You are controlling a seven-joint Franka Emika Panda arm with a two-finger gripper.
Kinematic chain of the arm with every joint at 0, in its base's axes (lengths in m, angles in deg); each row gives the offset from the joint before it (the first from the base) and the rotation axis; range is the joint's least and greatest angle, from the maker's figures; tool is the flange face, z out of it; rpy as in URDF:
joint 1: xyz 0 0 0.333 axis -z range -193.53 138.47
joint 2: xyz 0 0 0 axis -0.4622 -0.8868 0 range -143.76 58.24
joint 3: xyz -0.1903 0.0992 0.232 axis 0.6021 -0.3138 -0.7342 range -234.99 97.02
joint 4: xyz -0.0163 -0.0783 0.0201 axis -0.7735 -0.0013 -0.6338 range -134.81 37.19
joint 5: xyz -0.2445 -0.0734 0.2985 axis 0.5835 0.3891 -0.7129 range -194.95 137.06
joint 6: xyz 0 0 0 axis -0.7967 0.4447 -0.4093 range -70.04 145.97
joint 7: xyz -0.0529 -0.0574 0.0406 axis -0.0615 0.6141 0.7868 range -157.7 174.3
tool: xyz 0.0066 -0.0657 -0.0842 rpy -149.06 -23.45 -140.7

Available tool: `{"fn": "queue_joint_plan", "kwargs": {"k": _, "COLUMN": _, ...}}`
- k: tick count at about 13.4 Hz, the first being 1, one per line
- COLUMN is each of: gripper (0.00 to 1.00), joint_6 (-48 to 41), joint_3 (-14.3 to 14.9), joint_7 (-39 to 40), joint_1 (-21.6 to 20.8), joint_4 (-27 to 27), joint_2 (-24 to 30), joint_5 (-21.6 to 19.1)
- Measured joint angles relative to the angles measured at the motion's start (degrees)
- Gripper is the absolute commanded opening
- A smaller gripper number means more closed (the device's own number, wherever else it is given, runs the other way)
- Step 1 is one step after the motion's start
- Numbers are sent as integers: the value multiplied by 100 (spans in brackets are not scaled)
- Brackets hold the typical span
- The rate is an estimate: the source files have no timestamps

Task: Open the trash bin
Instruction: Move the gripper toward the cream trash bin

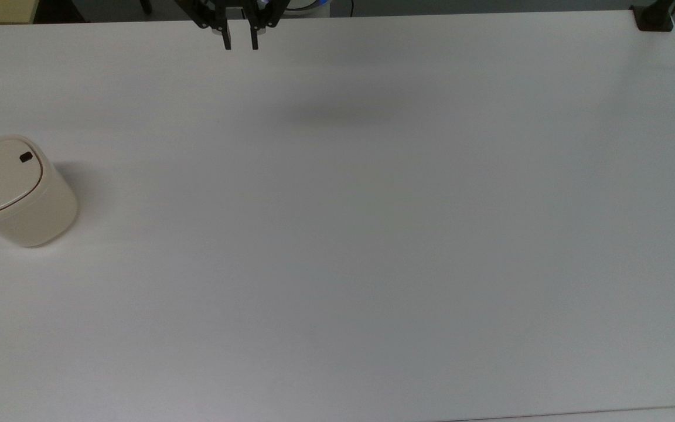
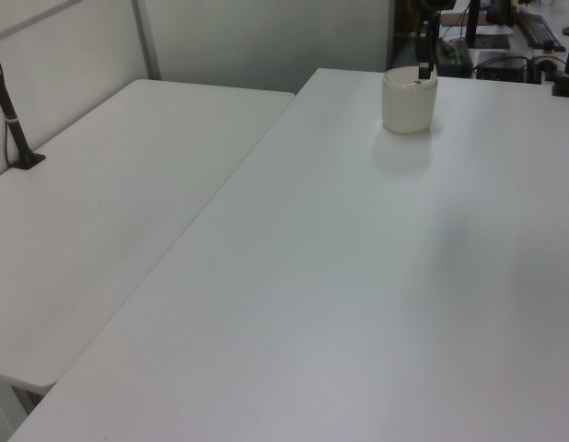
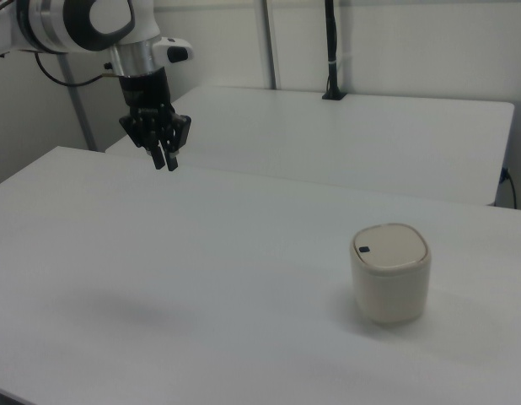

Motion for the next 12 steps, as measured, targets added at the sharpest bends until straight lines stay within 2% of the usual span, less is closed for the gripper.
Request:
{"fn": "queue_joint_plan", "kwargs": {"k": 6, "gripper": 0, "joint_6": 0, "joint_3": 43, "joint_7": -6, "joint_1": 99, "joint_4": 29, "joint_2": 0, "joint_5": 0}}
{"fn": "queue_joint_plan", "kwargs": {"k": 8, "gripper": 0, "joint_6": 0, "joint_3": 67, "joint_7": -6, "joint_1": 318, "joint_4": 57, "joint_2": -15, "joint_5": 0}}
{"fn": "queue_joint_plan", "kwargs": {"k": 12, "gripper": 0, "joint_6": 558, "joint_3": 97, "joint_7": -13, "joint_1": 927, "joint_4": 58, "joint_2": -261, "joint_5": 3}}
